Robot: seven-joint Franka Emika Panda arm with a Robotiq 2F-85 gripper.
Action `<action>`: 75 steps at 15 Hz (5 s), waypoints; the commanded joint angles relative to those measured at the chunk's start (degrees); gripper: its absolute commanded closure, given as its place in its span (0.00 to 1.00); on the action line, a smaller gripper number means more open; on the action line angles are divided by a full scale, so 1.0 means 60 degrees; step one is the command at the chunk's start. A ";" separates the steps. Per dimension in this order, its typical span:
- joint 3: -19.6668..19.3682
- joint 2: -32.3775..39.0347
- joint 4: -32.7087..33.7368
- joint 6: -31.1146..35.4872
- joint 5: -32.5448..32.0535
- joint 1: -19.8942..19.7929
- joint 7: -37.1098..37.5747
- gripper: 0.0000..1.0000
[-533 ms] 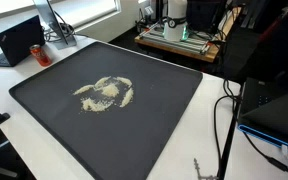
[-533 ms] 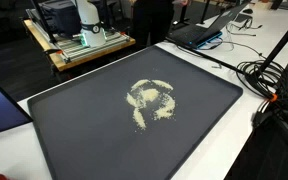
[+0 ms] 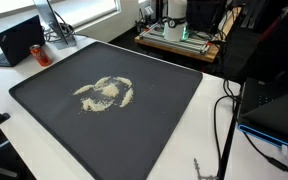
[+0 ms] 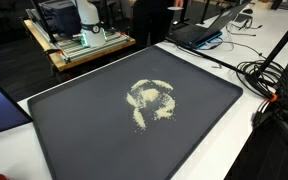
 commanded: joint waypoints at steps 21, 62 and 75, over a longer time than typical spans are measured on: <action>-0.0184 0.0427 0.0258 0.2416 0.2840 0.1512 -0.3232 0.21; -0.0346 0.0427 -0.0676 0.2691 -0.0072 0.0197 -0.0887 0.99; -0.1325 0.4096 -0.0165 0.5115 -0.4548 -0.0567 0.3303 0.99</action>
